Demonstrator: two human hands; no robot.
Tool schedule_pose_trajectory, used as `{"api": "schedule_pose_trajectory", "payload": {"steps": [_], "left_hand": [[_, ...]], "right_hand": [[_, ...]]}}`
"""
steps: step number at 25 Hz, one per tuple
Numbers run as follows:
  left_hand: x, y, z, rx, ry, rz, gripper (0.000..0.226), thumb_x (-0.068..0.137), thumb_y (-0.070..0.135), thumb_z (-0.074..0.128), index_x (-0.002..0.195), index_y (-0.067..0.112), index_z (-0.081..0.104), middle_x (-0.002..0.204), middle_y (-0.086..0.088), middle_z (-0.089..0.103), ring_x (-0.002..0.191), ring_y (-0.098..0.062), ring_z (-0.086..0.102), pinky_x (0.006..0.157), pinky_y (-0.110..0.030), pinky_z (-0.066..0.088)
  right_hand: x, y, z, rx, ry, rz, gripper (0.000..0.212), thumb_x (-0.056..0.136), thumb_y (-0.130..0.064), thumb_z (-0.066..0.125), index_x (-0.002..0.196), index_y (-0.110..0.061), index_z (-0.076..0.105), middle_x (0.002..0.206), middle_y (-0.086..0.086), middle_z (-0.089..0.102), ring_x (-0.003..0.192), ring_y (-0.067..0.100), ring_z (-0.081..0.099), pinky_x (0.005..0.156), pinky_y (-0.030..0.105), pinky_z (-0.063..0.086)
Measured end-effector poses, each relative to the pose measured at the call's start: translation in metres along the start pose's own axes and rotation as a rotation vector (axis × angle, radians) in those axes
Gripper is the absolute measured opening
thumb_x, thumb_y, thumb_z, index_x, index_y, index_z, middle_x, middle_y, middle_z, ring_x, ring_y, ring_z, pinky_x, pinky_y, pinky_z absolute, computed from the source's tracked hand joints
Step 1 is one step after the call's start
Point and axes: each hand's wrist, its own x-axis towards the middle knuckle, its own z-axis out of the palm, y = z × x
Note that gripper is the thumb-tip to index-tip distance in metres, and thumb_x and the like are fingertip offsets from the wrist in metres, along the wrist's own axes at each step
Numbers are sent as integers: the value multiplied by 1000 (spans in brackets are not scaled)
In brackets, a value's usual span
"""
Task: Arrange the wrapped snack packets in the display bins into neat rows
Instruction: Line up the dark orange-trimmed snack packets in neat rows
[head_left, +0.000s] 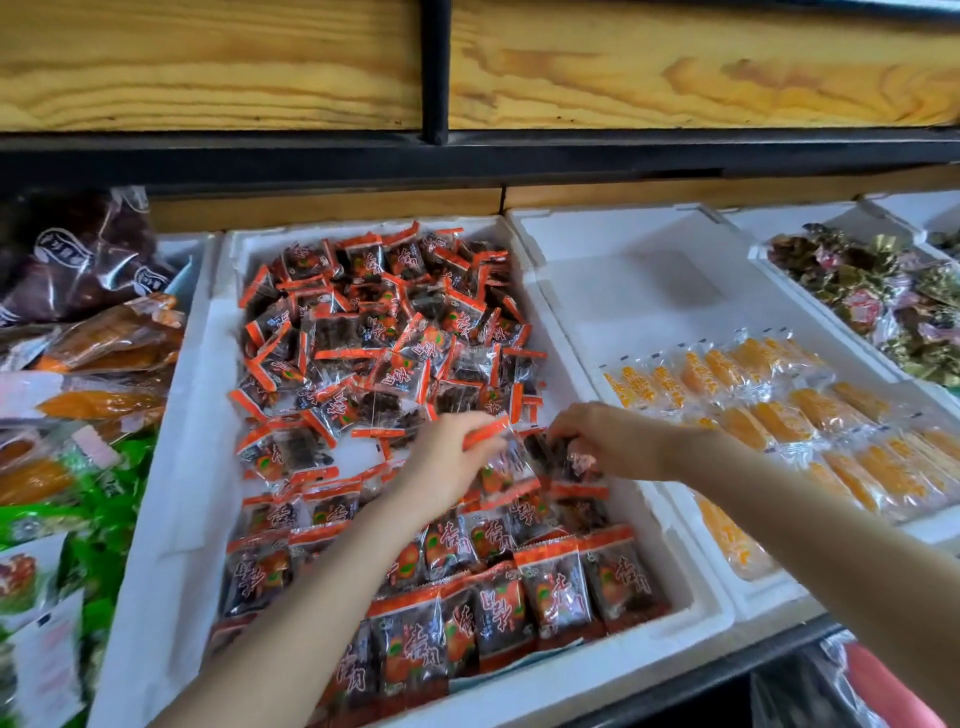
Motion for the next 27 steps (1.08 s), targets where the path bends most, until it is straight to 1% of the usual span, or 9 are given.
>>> {"api": "schedule_pose_trajectory", "payload": {"steps": [3,6,8,10,14,16,18,24,27], "left_hand": [[1,0,27,13,-124,-87,28,95,23,56,115,5,63,92,-4,67,72,-18,58,61,-26,45],[5,0,42,91,-174,-125,31,96,24,55,125,11,55,123,-10,61,82,-11,54,67,-18,41],[6,-3,44,142,-250,-130,43,95,25,57,135,14,46,139,-7,50,110,-16,54,88,-23,41],[8,-6,44,168,-352,-123,59,92,24,61,145,14,36,150,-5,38,135,-20,39,106,-29,32],[13,-8,47,215,-427,-90,68,92,25,61,149,14,27,151,-5,34,139,-21,31,112,-32,26],[14,-6,50,288,-439,-56,70,92,31,60,150,14,25,132,-4,40,130,-20,36,108,-31,29],[10,-5,44,328,-383,-6,71,91,38,59,150,19,24,120,2,39,123,-17,35,106,-32,31],[10,-34,-21,396,101,41,54,95,35,51,145,25,33,145,10,32,137,-13,27,115,-35,19],[21,-73,-42,531,46,-113,66,93,42,54,150,25,24,157,6,18,145,-16,13,117,-39,11]], "right_hand": [[0,-4,11,-91,-72,-6,48,87,11,38,127,-14,48,103,2,47,92,19,53,80,27,45],[5,-10,19,-121,-116,-34,42,88,9,36,122,-11,52,105,2,49,89,18,50,77,27,40],[10,-9,26,-163,-111,-38,36,89,6,41,119,-11,54,113,6,55,99,22,53,85,32,44],[12,-7,32,-242,-73,-32,33,92,0,45,122,-11,51,121,7,56,111,24,54,93,35,45],[3,-8,33,-296,-23,-53,35,94,-7,45,129,-12,45,121,6,57,107,26,59,84,32,46],[0,-6,34,-312,-1,-63,36,94,-8,47,130,-12,44,121,6,56,107,25,59,85,33,46],[3,-5,34,-287,35,-68,37,93,-7,48,129,-13,44,122,5,54,106,25,59,85,33,48],[42,-2,23,-69,369,-51,57,94,-12,53,144,-19,26,143,3,35,129,23,38,106,33,36],[72,-6,27,-33,268,11,71,93,-31,56,150,-23,14,156,1,16,140,28,21,112,39,27]]}}
